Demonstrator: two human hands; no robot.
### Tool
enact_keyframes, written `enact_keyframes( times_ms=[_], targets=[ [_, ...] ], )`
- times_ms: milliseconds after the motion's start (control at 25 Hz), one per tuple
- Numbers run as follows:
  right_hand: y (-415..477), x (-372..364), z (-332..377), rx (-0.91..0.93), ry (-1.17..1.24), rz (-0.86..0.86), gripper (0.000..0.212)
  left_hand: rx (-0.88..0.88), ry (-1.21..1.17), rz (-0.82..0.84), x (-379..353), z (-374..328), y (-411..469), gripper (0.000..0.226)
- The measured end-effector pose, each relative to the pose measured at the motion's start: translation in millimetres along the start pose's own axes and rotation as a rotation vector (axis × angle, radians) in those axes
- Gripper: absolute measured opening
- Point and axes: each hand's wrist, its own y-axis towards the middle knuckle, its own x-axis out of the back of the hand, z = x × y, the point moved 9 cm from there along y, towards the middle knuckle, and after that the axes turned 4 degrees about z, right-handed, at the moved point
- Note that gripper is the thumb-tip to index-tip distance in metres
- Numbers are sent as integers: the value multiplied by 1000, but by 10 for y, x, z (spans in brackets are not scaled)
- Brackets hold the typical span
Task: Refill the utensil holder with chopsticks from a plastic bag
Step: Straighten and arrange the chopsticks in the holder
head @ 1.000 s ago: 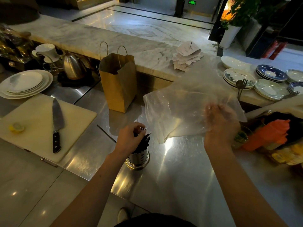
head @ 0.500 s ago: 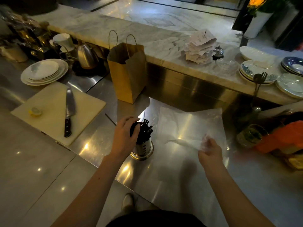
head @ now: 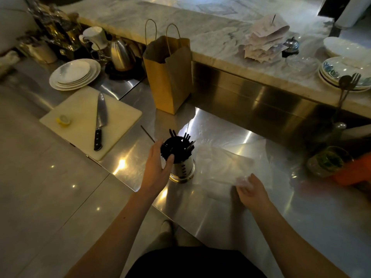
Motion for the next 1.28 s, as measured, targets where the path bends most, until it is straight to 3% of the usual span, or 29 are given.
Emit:
enact_keyframes(
  times_ms=[80, 160, 280, 400, 560, 800, 1000, 1120, 1280],
  targets=[
    [-160, -93, -115, -55, 66, 6, 18, 8, 16, 13, -24, 66, 23, 55],
    [-284, -135, -84, -11, -83, 9, 25, 17, 7, 30, -47, 121, 33, 55],
    [-361, -109, -162, -31, -228, -25, 16, 1, -26, 22, -26, 112, 64, 51],
    [-419, -121, -111, -8, -425, -107, 24, -46, -72, 40, 0, 89, 144, 45],
    [-347, -77, -91, 72, -515, -239, 33, -67, -186, 154, -5, 209, 240, 50],
    [-470, -235, -242, 148, -376, -406, 28, 223, -496, 188, 66, 874, 760, 36],
    [-584, -478, -439, 171, -210, -454, 15, 560, -297, 375, -182, 1958, 1294, 39],
    [-648, -587, -469, 200, -267, -509, 8, 568, -81, 357, -213, 2218, 1532, 45],
    [-689, -681, -539, 209, -389, -527, 26, 492, 134, 392, -282, 2226, 1750, 54]
  ],
)
